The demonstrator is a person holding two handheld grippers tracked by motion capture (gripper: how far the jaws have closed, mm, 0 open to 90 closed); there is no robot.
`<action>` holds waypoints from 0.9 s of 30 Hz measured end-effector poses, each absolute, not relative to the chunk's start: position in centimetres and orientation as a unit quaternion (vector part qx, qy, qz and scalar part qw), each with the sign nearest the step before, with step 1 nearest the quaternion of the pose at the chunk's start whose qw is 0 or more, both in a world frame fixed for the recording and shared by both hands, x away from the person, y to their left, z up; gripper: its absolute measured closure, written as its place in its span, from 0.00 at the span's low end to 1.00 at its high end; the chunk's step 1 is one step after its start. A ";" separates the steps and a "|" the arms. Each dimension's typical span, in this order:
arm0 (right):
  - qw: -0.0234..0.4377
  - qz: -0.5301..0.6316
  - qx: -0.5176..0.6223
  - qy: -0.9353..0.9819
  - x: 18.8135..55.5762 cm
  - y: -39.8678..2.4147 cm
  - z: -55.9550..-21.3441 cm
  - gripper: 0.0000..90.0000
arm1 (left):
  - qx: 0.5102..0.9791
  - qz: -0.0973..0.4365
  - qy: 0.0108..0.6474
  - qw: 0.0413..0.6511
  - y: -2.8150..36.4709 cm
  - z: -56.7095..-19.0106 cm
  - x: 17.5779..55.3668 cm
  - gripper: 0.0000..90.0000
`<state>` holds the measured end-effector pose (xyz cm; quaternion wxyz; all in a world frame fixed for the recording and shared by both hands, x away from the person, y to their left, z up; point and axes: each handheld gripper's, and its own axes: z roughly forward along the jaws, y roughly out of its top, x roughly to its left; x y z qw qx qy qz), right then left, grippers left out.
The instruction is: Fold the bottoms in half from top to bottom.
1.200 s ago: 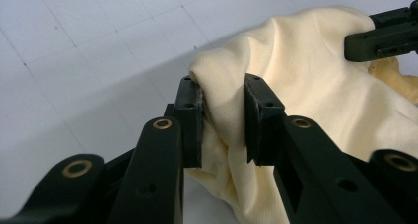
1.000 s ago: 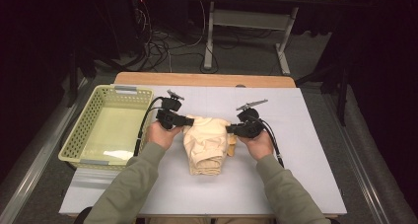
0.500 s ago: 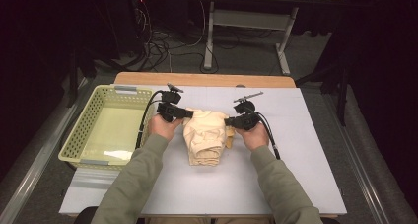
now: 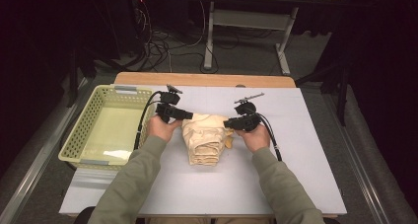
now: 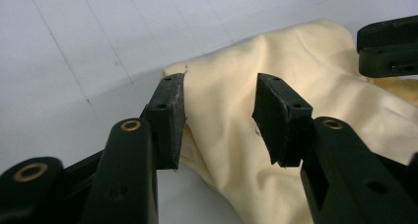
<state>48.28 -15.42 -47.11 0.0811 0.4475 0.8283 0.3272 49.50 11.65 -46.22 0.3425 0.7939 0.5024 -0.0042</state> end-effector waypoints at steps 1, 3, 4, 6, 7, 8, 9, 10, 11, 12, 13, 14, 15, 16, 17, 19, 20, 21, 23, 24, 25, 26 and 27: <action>0.080 0.325 0.448 0.829 48.3 -15.3 -47.3 0.76 | 0.794 -0.004 0.504 0.340 11.6 -46.4 49.5 0.60; 0.075 0.322 0.451 0.829 48.4 -15.3 -47.6 0.83 | 0.794 -0.004 0.507 0.335 11.5 -46.6 49.6 0.60; 0.073 0.322 0.452 0.829 48.5 -15.3 -47.7 0.88 | 0.793 -0.004 0.509 0.333 11.5 -46.7 49.6 0.60; 0.071 0.319 0.453 0.829 48.5 -15.3 -47.9 0.95 | 0.794 0.003 0.512 0.327 11.5 -46.6 49.6 0.62; 0.072 0.319 0.455 0.828 48.5 -15.3 -47.8 0.96 | 0.794 0.005 0.512 0.328 11.6 -46.5 49.6 0.62; 0.071 0.319 0.457 0.827 48.5 -15.4 -47.8 0.97 | 0.793 0.005 0.513 0.330 11.6 -46.4 49.5 0.62; 0.070 0.321 0.459 0.826 48.4 -15.5 -47.7 0.97 | 0.791 0.006 0.514 0.331 11.7 -46.3 49.4 0.63; 0.071 0.321 0.457 0.827 48.4 -15.6 -47.6 0.98 | 0.793 0.006 0.513 0.329 11.8 -46.1 49.3 0.63; 0.071 0.323 0.457 0.826 48.3 -15.7 -47.4 0.98 | 0.794 0.005 0.509 0.333 11.9 -45.9 49.1 0.63; 0.074 0.328 0.454 0.825 48.0 -15.8 -47.2 0.98 | 0.794 0.008 0.507 0.335 11.9 -45.7 48.9 0.63; 0.075 0.331 0.452 0.825 47.8 -15.9 -47.0 0.98 | 0.797 0.008 0.502 0.337 11.9 -45.4 48.6 0.63; 0.077 0.335 0.448 0.826 47.6 -16.0 -46.7 0.98 | 0.797 0.006 0.501 0.338 11.9 -45.3 48.4 0.63; 0.077 0.340 0.444 0.825 47.4 -16.0 -46.5 0.98 | 0.799 0.006 0.496 0.339 11.9 -45.2 48.2 0.63; 0.076 0.344 0.440 0.826 47.2 -16.0 -46.3 0.98 | 0.802 0.004 0.492 0.338 11.8 -45.1 48.0 0.63; 0.074 0.347 0.436 0.827 46.9 -16.0 -46.1 0.98 | 0.802 0.004 0.492 0.338 11.8 -45.1 48.0 0.63; 0.073 0.348 0.428 0.831 46.6 -16.0 -45.9 0.98 | 0.808 -0.001 0.482 0.337 11.6 -45.0 47.4 0.63; 0.072 0.347 0.422 0.834 46.3 -15.9 -45.8 0.98 | 0.813 -0.005 0.477 0.336 11.6 -45.0 47.1 0.63; 0.070 0.347 0.415 0.838 45.9 -15.8 -45.7 0.98 | 0.817 -0.006 0.470 0.334 11.5 -45.0 46.8 0.63; 0.069 0.348 0.401 0.845 45.4 -15.6 -45.6 0.98 | 0.821 -0.009 0.461 0.336 11.4 -44.8 46.2 0.63; 0.067 0.349 0.398 0.846 45.1 -15.5 -45.4 0.98 | 0.823 -0.012 0.456 0.338 11.4 -44.7 45.9 0.63; 0.065 0.353 0.392 0.847 44.8 -15.4 -45.2 0.97 | 0.822 -0.014 0.455 0.342 11.4 -44.6 45.7 0.63; 0.063 0.356 0.389 0.847 44.6 -15.4 -45.1 0.97 | 0.825 -0.015 0.450 0.343 11.3 -44.5 45.3 0.63; 0.063 0.357 0.383 0.849 44.3 -15.2 -45.0 0.97 | 0.827 -0.015 0.445 0.343 11.3 -44.4 45.0 0.63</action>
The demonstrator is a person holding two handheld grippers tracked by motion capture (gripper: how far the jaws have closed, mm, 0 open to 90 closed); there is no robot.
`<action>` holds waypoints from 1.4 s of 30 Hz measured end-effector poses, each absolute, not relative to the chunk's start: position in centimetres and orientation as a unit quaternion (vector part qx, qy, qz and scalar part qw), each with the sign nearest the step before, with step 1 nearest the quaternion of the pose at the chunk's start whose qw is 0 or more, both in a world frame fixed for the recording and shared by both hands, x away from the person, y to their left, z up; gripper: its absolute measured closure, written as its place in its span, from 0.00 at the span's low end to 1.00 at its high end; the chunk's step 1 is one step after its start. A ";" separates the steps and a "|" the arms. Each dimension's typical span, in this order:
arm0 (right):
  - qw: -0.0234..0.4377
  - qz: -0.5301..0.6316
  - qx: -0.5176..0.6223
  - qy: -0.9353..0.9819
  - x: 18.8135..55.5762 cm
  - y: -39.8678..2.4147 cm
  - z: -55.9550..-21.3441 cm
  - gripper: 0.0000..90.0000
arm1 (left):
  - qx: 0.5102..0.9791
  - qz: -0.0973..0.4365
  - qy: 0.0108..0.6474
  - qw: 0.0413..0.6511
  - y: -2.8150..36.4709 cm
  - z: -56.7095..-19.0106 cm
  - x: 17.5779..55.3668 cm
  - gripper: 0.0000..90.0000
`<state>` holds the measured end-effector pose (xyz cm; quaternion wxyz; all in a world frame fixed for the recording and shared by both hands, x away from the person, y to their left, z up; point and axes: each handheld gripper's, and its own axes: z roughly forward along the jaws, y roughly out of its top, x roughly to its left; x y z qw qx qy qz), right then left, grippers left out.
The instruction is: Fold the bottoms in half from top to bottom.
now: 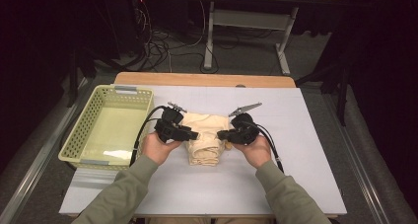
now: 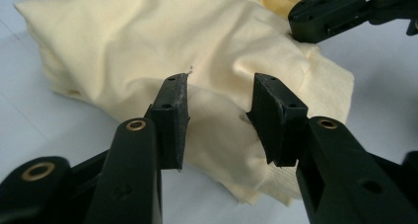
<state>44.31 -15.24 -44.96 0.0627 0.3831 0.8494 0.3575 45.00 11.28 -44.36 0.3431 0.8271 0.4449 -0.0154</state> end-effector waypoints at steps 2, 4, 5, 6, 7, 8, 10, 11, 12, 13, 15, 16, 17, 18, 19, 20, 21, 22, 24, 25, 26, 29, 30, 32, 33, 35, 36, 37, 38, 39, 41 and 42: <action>0.061 0.361 0.375 0.852 43.9 -15.0 -44.7 0.97 | 0.831 -0.017 0.437 0.343 11.1 -44.1 44.4 0.63; 0.059 0.364 0.366 0.855 43.4 -14.7 -44.4 0.97 | 0.834 -0.019 0.429 0.347 11.0 -44.0 43.8 0.62; 0.057 0.366 0.364 0.855 43.3 -14.6 -44.4 0.97 | 0.837 -0.018 0.424 0.346 10.9 -43.9 43.5 0.62; 0.056 0.366 0.359 0.857 43.1 -14.4 -44.3 0.97 | 0.840 -0.018 0.418 0.344 10.9 -43.8 43.2 0.62; 0.054 0.366 0.358 0.857 42.9 -14.3 -44.3 0.97 | 0.840 -0.018 0.417 0.347 10.8 -43.8 42.9 0.62; 0.054 0.367 0.355 0.858 42.8 -14.3 -44.4 0.97 | 0.841 -0.018 0.415 0.347 10.8 -43.8 42.7 0.62; 0.050 0.367 0.355 0.858 42.5 -14.3 -44.6 0.97 | 0.843 -0.020 0.410 0.348 10.9 -44.0 42.2 0.62; 0.047 0.366 0.353 0.860 42.4 -14.3 -44.7 0.97 | 0.842 -0.020 0.410 0.349 10.9 -44.1 41.9 0.62; 0.045 0.365 0.355 0.860 42.3 -14.3 -44.9 0.97 | 0.842 -0.020 0.410 0.349 10.9 -44.1 41.9 0.62; 0.045 0.365 0.355 0.860 42.3 -14.3 -44.9 0.97 | 0.844 -0.021 0.408 0.348 10.9 -44.3 41.6 0.62; 0.041 0.364 0.353 0.861 42.1 -14.4 -45.2 0.97 | 0.848 -0.013 0.403 0.344 10.9 -44.6 41.1 0.61; 0.040 0.364 0.351 0.862 42.1 -14.4 -45.4 0.97 | 0.849 -0.009 0.402 0.342 10.8 -44.7 40.9 0.61; 0.037 0.363 0.354 0.861 41.9 -14.4 -45.6 0.97 | 0.851 -0.006 0.401 0.340 10.8 -44.9 40.7 0.61; 0.037 0.361 0.352 0.863 41.8 -14.4 -45.7 0.98 | 0.854 0.000 0.399 0.333 10.7 -45.1 40.6 0.61; 0.037 0.360 0.351 0.864 41.7 -14.3 -45.9 0.98 | 0.856 0.005 0.399 0.327 10.6 -45.3 40.5 0.61; 0.037 0.357 0.351 0.865 41.6 -14.2 -46.1 0.98 | 0.858 0.004 0.398 0.324 10.5 -45.5 40.4 0.61; 0.039 0.354 0.349 0.867 41.6 -14.2 -46.3 0.99 | 0.859 0.006 0.398 0.322 10.4 -45.7 40.4 0.61; 0.042 0.351 0.348 0.868 41.6 -14.1 -46.4 0.99 | 0.860 0.007 0.397 0.320 10.4 -45.9 40.3 0.61; 0.040 0.350 0.349 0.869 41.5 -14.0 -46.9 0.99 | 0.862 0.008 0.396 0.318 10.4 -46.2 40.2 0.61; 0.040 0.347 0.348 0.870 41.4 -14.0 -47.2 0.99 | 0.862 0.007 0.395 0.316 10.4 -46.4 40.1 0.61; 0.039 0.347 0.349 0.870 41.4 -14.1 -47.4 0.98 | 0.861 0.004 0.397 0.317 10.4 -46.6 40.1 0.61; 0.037 0.347 0.350 0.869 41.3 -14.2 -48.0 0.90 | 0.857 0.000 0.400 0.326 10.7 -47.0 39.9 0.58; 0.037 0.347 0.350 0.869 41.3 -14.2 -48.0 0.90 | 0.857 0.000 0.400 0.326 10.7 -47.0 39.9 0.57; 0.038 0.344 0.350 0.871 41.2 -14.2 -48.3 0.87 | 0.856 0.002 0.399 0.329 10.8 -47.2 39.8 0.55; 0.039 0.343 0.350 0.871 41.2 -14.3 -48.4 0.85 | 0.856 0.005 0.399 0.328 10.7 -47.3 39.7 0.54; 0.038 0.341 0.352 0.871 41.2 -14.4 -48.7 0.82 | 0.858 0.013 0.395 0.328 10.6 -47.5 39.6 0.52; 0.038 0.341 0.352 0.871 41.1 -14.5 -48.8 0.81 | 0.859 0.017 0.393 0.329 10.6 -47.6 39.5 0.52; 0.036 0.340 0.354 0.870 41.1 -14.6 -49.0 0.80 | 0.859 0.018 0.391 0.329 10.6 -47.6 39.4 0.51; 0.037 0.344 0.354 0.869 41.0 -14.7 -49.1 0.79 | 0.858 0.018 0.392 0.331 10.6 -47.7 39.4 0.51; 0.036 0.345 0.356 0.868 41.0 -14.7 -49.2 0.78 | 0.857 0.017 0.392 0.333 10.7 -47.7 39.4 0.51; 0.038 0.345 0.356 0.868 40.9 -14.7 -49.1 0.76 | 0.856 0.018 0.393 0.335 10.7 -47.6 39.3 0.51; 0.043 0.348 0.353 0.867 40.9 -14.7 -49.0 0.75 | 0.856 0.023 0.390 0.338 10.7 -47.6 39.3 0.51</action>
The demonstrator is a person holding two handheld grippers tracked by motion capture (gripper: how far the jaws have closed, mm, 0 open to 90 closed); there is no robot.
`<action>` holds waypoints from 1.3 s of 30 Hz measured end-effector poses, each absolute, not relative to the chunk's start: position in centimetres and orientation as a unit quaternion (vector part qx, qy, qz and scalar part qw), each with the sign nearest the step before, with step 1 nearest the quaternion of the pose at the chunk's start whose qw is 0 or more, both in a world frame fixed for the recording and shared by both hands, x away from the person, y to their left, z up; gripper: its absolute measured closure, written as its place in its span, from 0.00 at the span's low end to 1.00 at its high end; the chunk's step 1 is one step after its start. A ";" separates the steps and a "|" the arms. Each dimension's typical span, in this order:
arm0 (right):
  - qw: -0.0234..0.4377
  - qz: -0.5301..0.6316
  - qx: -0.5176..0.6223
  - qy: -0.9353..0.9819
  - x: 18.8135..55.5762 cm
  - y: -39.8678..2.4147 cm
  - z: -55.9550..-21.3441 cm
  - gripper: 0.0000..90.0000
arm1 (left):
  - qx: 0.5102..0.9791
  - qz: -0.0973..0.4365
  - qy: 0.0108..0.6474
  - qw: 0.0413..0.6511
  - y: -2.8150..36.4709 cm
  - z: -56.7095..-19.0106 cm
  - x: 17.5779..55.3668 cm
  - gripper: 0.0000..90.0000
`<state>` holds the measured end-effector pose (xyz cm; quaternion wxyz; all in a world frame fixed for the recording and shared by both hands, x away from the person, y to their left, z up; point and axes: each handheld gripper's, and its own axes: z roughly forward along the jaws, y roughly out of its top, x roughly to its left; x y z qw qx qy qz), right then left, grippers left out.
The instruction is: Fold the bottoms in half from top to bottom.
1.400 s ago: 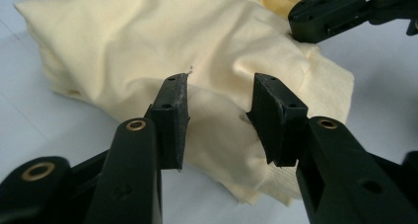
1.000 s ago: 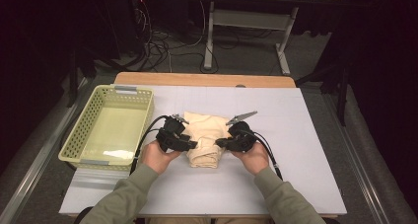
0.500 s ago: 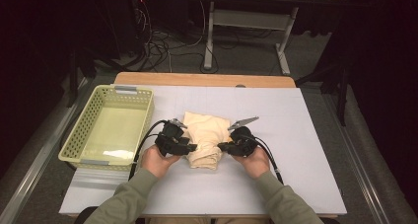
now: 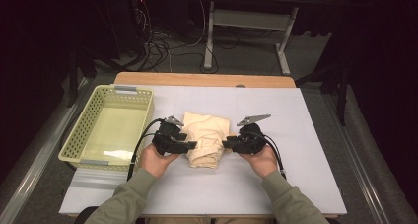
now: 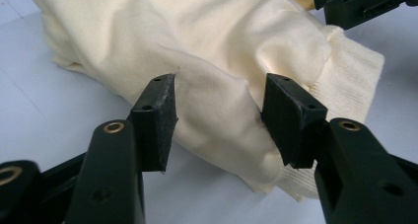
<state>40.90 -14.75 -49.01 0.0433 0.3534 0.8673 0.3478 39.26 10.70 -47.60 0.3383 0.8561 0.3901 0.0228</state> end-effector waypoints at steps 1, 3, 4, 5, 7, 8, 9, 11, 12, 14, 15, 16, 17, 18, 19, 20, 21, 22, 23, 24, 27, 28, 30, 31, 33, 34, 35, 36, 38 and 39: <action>0.047 0.351 0.356 0.865 40.8 -14.8 -48.8 0.74 | 0.855 0.026 0.390 0.340 10.7 -47.6 39.2 0.51; 0.052 0.356 0.357 0.862 40.8 -15.1 -48.5 0.71 | 0.854 0.024 0.392 0.343 10.9 -47.5 39.3 0.51; 0.052 0.359 0.359 0.860 40.8 -15.2 -48.3 0.70 | 0.852 0.024 0.394 0.345 11.0 -47.4 39.3 0.51; 0.053 0.361 0.361 0.858 40.8 -15.3 -48.2 0.69 | 0.851 0.023 0.395 0.346 11.1 -47.4 39.3 0.51; 0.053 0.367 0.363 0.854 40.8 -15.7 -47.9 0.67 | 0.848 0.023 0.397 0.350 11.1 -47.4 39.4 0.51; 0.054 0.370 0.365 0.853 40.7 -15.9 -47.7 0.66 | 0.847 0.024 0.398 0.352 11.2 -47.4 39.3 0.51; 0.056 0.372 0.363 0.852 40.7 -16.0 -47.6 0.65 | 0.846 0.026 0.397 0.355 11.2 -47.3 39.3 0.51; 0.056 0.373 0.367 0.850 40.6 -16.2 -47.4 0.64 | 0.844 0.030 0.396 0.359 11.3 -47.2 39.2 0.51; 0.056 0.375 0.368 0.849 40.6 -16.3 -47.3 0.63 | 0.843 0.032 0.397 0.362 11.3 -47.1 39.2 0.51; 0.059 0.378 0.365 0.849 40.5 -16.6 -47.1 0.61 | 0.840 0.030 0.398 0.367 11.4 -47.0 39.1 0.51; 0.061 0.378 0.366 0.848 40.4 -16.7 -47.0 0.60 | 0.841 0.031 0.398 0.366 11.5 -46.9 39.1 0.51; 0.062 0.380 0.366 0.847 40.3 -16.8 -46.8 0.59 | 0.840 0.030 0.398 0.367 11.6 -46.9 39.1 0.51; 0.064 0.382 0.365 0.846 40.3 -17.0 -46.8 0.58 | 0.839 0.029 0.399 0.368 11.6 -46.9 39.1 0.51; 0.065 0.384 0.367 0.845 40.2 -17.1 -46.7 0.58 | 0.840 0.029 0.398 0.368 11.6 -46.9 39.1 0.51; 0.067 0.385 0.367 0.844 40.1 -17.2 -46.6 0.57 | 0.840 0.028 0.398 0.367 11.5 -46.9 39.1 0.51; 0.068 0.386 0.366 0.844 40.0 -17.3 -46.5 0.56 | 0.840 0.028 0.399 0.367 11.5 -46.9 39.0 0.51; 0.070 0.386 0.365 0.844 39.9 -17.4 -46.4 0.56 | 0.840 0.027 0.399 0.367 11.6 -46.9 39.1 0.51; 0.074 0.386 0.363 0.845 39.7 -17.5 -46.3 0.55 | 0.840 0.026 0.399 0.367 11.6 -46.9 39.1 0.51; 0.078 0.387 0.362 0.845 39.5 -17.7 -46.1 0.54 | 0.840 0.025 0.399 0.367 11.6 -46.9 39.1 0.51; 0.078 0.387 0.362 0.845 39.5 -17.7 -46.1 0.54 | 0.840 0.025 0.399 0.367 11.6 -46.9 39.1 0.51; 0.084 0.392 0.355 0.844 38.9 -18.3 -45.6 0.51 | 0.838 0.024 0.401 0.369 11.6 -46.9 39.0 0.51; 0.086 0.394 0.353 0.844 38.8 -18.4 -45.5 0.51 | 0.838 0.024 0.401 0.369 11.7 -46.9 39.0 0.51; 0.088 0.395 0.353 0.843 38.5 -18.8 -45.3 0.50 | 0.838 0.024 0.401 0.369 11.7 -46.9 39.0 0.51; 0.089 0.396 0.352 0.843 38.4 -19.0 -45.3 0.50 | 0.838 0.025 0.401 0.369 11.7 -46.9 39.0 0.51; 0.090 0.398 0.353 0.842 38.2 -19.1 -45.3 0.50 | 0.838 0.026 0.400 0.369 11.7 -46.8 38.9 0.51; 0.089 0.398 0.353 0.842 38.1 -19.3 -45.3 0.50 | 0.838 0.026 0.400 0.369 11.7 -46.8 38.9 0.51; 0.089 0.399 0.356 0.840 38.0 -19.4 -45.2 0.50 | 0.838 0.026 0.400 0.370 11.7 -46.8 38.9 0.51; 0.090 0.401 0.354 0.840 37.9 -19.6 -45.2 0.49 | 0.838 0.026 0.400 0.369 11.7 -46.8 38.9 0.51; 0.090 0.402 0.354 0.840 37.7 -19.8 -45.2 0.49 | 0.838 0.025 0.400 0.370 11.7 -46.8 38.9 0.51; 0.091 0.401 0.353 0.840 37.6 -20.0 -45.1 0.49 | 0.838 0.025 0.400 0.369 11.7 -46.8 38.9 0.51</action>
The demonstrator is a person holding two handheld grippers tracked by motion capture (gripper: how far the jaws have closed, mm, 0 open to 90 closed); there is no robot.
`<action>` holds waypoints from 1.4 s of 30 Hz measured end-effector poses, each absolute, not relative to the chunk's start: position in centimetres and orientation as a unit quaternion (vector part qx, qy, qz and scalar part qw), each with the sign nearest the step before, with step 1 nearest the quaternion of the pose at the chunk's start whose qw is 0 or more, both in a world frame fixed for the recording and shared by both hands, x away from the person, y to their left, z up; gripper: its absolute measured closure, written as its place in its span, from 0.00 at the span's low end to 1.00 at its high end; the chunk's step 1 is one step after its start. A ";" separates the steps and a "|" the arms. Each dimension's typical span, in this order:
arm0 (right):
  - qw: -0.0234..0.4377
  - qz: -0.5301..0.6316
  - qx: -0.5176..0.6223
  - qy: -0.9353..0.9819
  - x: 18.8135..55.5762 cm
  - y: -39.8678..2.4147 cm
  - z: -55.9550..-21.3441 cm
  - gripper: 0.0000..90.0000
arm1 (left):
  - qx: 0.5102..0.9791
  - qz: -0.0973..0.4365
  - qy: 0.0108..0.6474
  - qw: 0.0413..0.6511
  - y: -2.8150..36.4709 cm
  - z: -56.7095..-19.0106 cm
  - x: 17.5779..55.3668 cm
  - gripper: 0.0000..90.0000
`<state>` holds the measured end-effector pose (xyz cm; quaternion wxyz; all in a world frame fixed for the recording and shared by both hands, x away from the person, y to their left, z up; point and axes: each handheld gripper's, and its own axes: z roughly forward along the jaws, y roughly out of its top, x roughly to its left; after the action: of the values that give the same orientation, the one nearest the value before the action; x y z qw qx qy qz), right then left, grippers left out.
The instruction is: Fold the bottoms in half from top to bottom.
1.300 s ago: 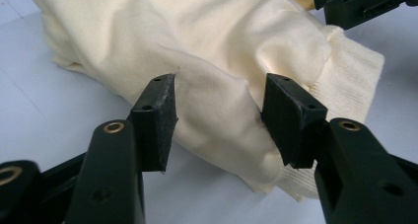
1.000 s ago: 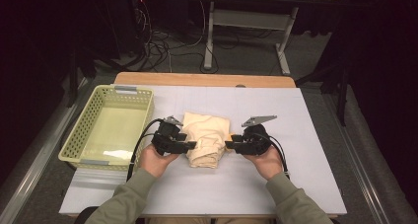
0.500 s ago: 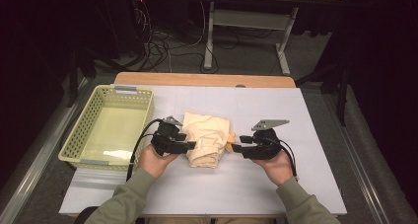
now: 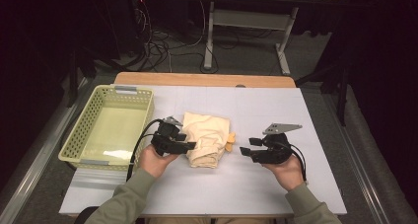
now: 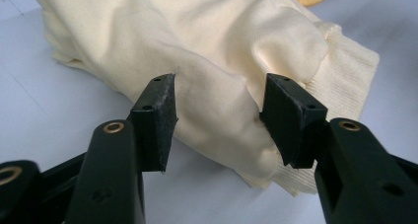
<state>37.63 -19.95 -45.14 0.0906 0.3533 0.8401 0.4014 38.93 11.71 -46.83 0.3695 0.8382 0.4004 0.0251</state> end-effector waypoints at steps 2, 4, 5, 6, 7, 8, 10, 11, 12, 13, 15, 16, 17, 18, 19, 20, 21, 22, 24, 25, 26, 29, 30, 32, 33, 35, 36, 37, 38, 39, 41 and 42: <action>0.089 0.402 0.355 0.839 37.4 -20.2 -45.2 0.48 | 0.838 0.025 0.401 0.370 11.7 -46.8 38.9 0.51; 0.093 0.403 0.356 0.838 37.2 -20.5 -45.2 0.48 | 0.838 0.025 0.401 0.370 11.7 -46.8 38.9 0.51; 0.092 0.403 0.357 0.838 37.1 -20.7 -45.2 0.48 | 0.838 0.026 0.400 0.369 11.7 -46.8 38.9 0.51; 0.093 0.404 0.357 0.837 37.0 -21.0 -45.2 0.48 | 0.838 0.026 0.400 0.369 11.7 -46.8 38.9 0.51; 0.093 0.405 0.357 0.837 36.9 -21.2 -45.2 0.48 | 0.838 0.027 0.400 0.369 11.7 -46.9 38.9 0.51; 0.093 0.406 0.356 0.837 36.9 -21.4 -45.2 0.48 | 0.839 0.027 0.400 0.369 11.7 -46.9 38.9 0.51; 0.096 0.407 0.359 0.834 36.8 -21.8 -45.2 0.48 | 0.839 0.027 0.400 0.368 11.6 -46.9 38.9 0.51; 0.096 0.409 0.359 0.833 36.7 -22.1 -45.2 0.48 | 0.839 0.027 0.400 0.368 11.6 -46.9 38.9 0.51; 0.097 0.411 0.361 0.832 36.7 -22.2 -45.2 0.48 | 0.839 0.027 0.400 0.368 11.6 -46.9 38.9 0.51; 0.097 0.411 0.364 0.830 36.6 -22.4 -45.2 0.48 | 0.839 0.027 0.400 0.368 11.6 -46.9 38.9 0.51; 0.097 0.413 0.364 0.829 36.5 -22.6 -45.2 0.48 | 0.839 0.027 0.400 0.368 11.6 -46.9 38.9 0.51; 0.097 0.413 0.364 0.829 36.5 -22.7 -45.3 0.48 | 0.839 0.027 0.400 0.368 11.6 -46.9 38.9 0.51; 0.097 0.413 0.367 0.828 36.4 -22.9 -45.3 0.47 | 0.839 0.027 0.400 0.367 11.6 -46.9 38.9 0.51; 0.098 0.413 0.369 0.827 36.3 -23.1 -45.4 0.47 | 0.839 0.027 0.400 0.367 11.6 -46.9 38.9 0.51; 0.097 0.414 0.370 0.826 36.2 -23.3 -45.4 0.46 | 0.839 0.027 0.400 0.367 11.6 -46.9 38.9 0.51; 0.097 0.415 0.371 0.825 36.1 -23.5 -45.5 0.46 | 0.839 0.028 0.400 0.367 11.6 -46.9 38.9 0.51; 0.096 0.416 0.372 0.824 36.0 -23.7 -45.5 0.45 | 0.839 0.027 0.400 0.367 11.6 -46.9 38.9 0.51; 0.093 0.417 0.377 0.822 35.8 -24.0 -45.5 0.45 | 0.839 0.027 0.400 0.367 11.6 -46.9 38.9 0.51; 0.094 0.422 0.377 0.819 35.6 -24.4 -45.6 0.45 | 0.839 0.027 0.400 0.368 11.6 -46.9 38.9 0.51; 0.095 0.424 0.380 0.817 35.5 -24.6 -45.6 0.45 | 0.839 0.026 0.400 0.368 11.6 -47.0 38.9 0.51; 0.096 0.425 0.382 0.815 35.4 -24.8 -45.6 0.44 | 0.840 0.026 0.400 0.367 11.6 -46.9 38.9 0.51; 0.097 0.425 0.385 0.814 35.1 -25.2 -45.7 0.44 | 0.840 0.026 0.399 0.367 11.6 -46.9 38.9 0.51; 0.098 0.425 0.384 0.814 35.0 -25.3 -45.8 0.43 | 0.840 0.027 0.399 0.367 11.6 -46.9 38.9 0.51; 0.099 0.425 0.385 0.814 34.9 -25.4 -45.8 0.43 | 0.841 0.027 0.398 0.366 11.7 -46.9 38.9 0.51; 0.099 0.425 0.385 0.813 34.8 -25.6 -45.8 0.43 | 0.841 0.028 0.398 0.366 11.7 -46.9 38.9 0.51; 0.100 0.426 0.381 0.815 34.6 -25.9 -45.9 0.43 | 0.840 0.028 0.399 0.366 11.7 -46.9 38.8 0.51; 0.101 0.426 0.381 0.814 34.4 -26.0 -45.9 0.43 | 0.840 0.028 0.400 0.367 11.6 -46.9 38.8 0.51; 0.103 0.426 0.380 0.815 34.3 -26.2 -46.0 0.43 | 0.839 0.027 0.399 0.367 11.7 -46.9 38.8 0.51; 0.104 0.426 0.382 0.813 34.1 -26.4 -46.0 0.43 | 0.840 0.027 0.398 0.367 11.7 -46.9 38.9 0.51; 0.108 0.428 0.384 0.811 33.9 -26.6 -46.0 0.43 | 0.840 0.025 0.399 0.367 11.7 -46.9 38.9 0.51; 0.114 0.433 0.388 0.806 33.4 -27.2 -46.1 0.42 | 0.840 0.024 0.399 0.368 11.7 -47.0 38.9 0.51; 0.116 0.435 0.388 0.805 33.2 -27.5 -46.1 0.42 | 0.840 0.024 0.399 0.368 11.7 -47.0 38.9 0.51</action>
<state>33.24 -27.48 -46.13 0.1159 0.3877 0.8045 0.4347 38.92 11.72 -46.95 0.3677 0.8396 0.3991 0.0244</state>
